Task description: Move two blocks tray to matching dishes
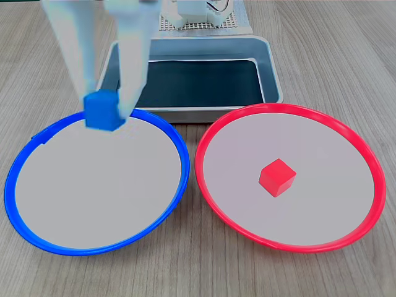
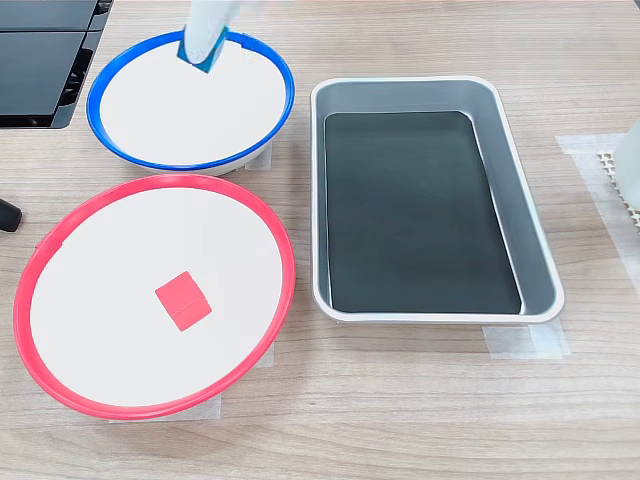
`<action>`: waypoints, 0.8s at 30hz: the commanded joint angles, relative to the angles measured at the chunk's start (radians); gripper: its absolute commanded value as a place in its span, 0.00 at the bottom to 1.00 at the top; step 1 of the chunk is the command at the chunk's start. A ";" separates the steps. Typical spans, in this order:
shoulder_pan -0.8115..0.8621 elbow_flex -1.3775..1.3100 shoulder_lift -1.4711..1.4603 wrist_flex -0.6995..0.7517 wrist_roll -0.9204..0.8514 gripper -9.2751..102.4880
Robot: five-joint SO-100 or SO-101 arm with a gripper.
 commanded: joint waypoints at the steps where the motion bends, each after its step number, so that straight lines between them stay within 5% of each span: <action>1: 0.049 -0.021 -0.038 -0.118 -0.058 0.08; 4: 0.077 0.044 -0.075 -0.187 -0.115 0.09; 9: 0.089 0.130 -0.086 -0.265 -0.149 0.27; 13: 0.078 0.133 -0.074 -0.272 -0.120 0.27; 15: 0.071 0.140 -0.051 -0.273 -0.072 0.17; 17: 0.051 0.164 0.009 -0.295 0.117 0.08; 20: 0.015 0.319 0.259 -0.367 0.604 0.08; 24: -0.041 0.815 0.681 -0.750 1.045 0.08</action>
